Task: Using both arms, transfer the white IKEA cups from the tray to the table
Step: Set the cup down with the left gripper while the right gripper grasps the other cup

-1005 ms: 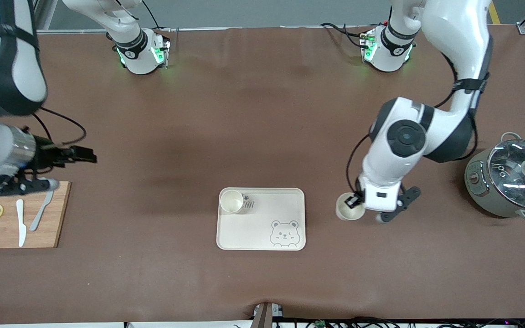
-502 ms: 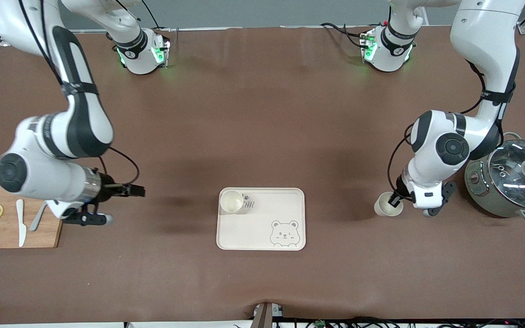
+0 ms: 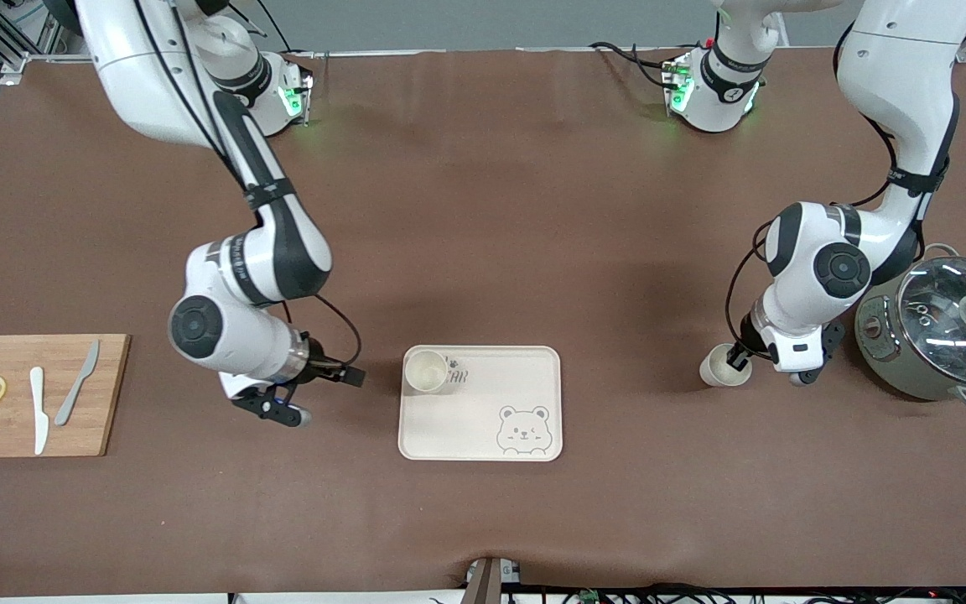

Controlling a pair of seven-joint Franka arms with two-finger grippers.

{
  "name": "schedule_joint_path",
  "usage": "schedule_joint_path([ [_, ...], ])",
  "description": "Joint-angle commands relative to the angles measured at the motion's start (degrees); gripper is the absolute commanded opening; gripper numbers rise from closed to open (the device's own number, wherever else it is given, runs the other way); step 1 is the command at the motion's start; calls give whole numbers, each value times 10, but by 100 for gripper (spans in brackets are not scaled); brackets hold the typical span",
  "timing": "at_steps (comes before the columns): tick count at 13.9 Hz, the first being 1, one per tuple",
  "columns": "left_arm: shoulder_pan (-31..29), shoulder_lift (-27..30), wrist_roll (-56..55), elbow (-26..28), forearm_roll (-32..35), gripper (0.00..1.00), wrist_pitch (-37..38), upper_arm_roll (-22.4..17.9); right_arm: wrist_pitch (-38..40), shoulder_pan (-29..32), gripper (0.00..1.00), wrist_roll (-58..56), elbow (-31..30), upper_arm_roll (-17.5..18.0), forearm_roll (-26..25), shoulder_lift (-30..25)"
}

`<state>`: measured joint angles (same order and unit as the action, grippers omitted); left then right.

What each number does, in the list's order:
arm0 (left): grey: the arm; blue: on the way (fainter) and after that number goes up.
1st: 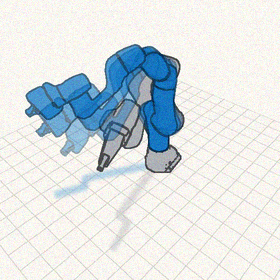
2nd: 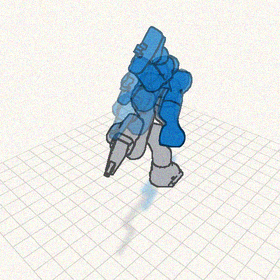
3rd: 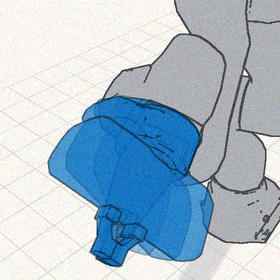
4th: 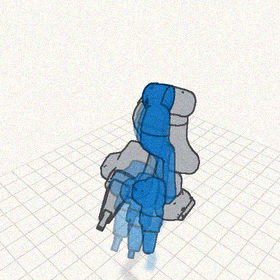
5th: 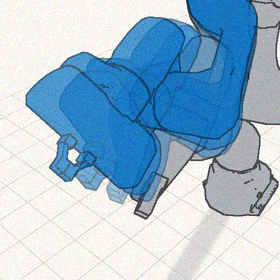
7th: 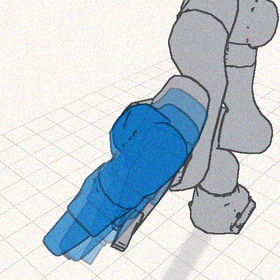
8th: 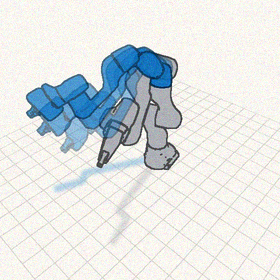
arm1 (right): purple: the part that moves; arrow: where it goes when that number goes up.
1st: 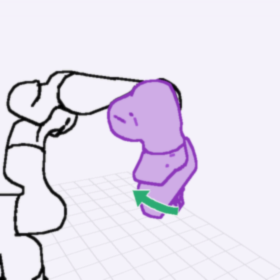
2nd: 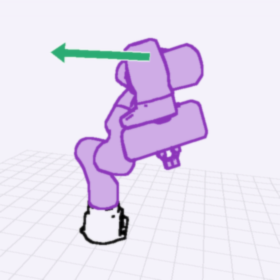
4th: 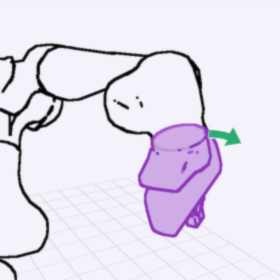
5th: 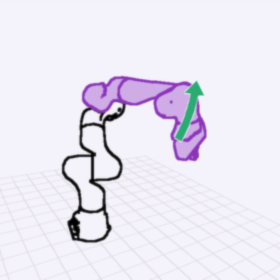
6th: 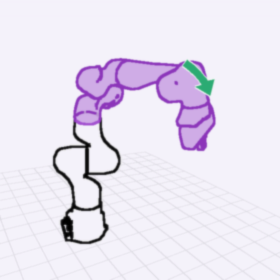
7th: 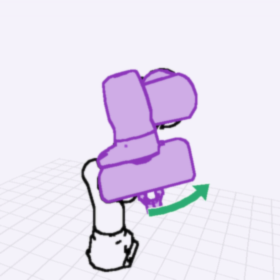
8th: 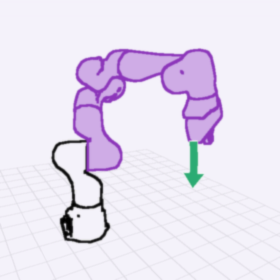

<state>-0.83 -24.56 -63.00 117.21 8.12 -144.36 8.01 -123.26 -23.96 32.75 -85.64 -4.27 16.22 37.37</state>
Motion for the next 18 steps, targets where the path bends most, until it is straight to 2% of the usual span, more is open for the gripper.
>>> schedule_joint_path([
  [1, -7, 22, -5, 33, 6, 0, -8, 2, -5, -31, 100, 57, 57, -6, 9, 48],
  [2, -18, 19, -5, 32, 7, 6, -8, 3, -5, -35, 100, 77, 75, -6, 10, 60],
  [3, -20, 18, -5, 30, 6, 45, -8, 3, -5, -44, 100, 102, 86, -6, 9, 67],
  [4, -19, 19, -7, 28, 6, 99, -8, 3, -6, -51, 100, 114, 93, -6, 9, 75],
  [9, -20, 54, -10, -2, 6, 100, 7, 3, -25, -86, 100, 115, 96, -7, -1, 100],
  [10, -18, 59, -10, -16, 6, 100, 27, 4, -25, -88, 88, 115, 95, -7, -1, 101],
  [11, -17, 60, -10, -42, 6, 100, 61, 4, -24, -90, 55, 115, 94, -7, 0, 101],
  [14, -16, 60, 11, -136, 6, 100, 194, 13, -26, -92, 9, 121, 85, -8, -7, 106],
  [15, -16, 60, 29, -165, 6, 100, 229, 15, -25, -94, 0, 120, 85, -8, -7, 107],
  [18, -16, 61, 111, -217, 6, 100, 268, 15, -22, -92, 0, 117, 87, -8, -6, 106],
])
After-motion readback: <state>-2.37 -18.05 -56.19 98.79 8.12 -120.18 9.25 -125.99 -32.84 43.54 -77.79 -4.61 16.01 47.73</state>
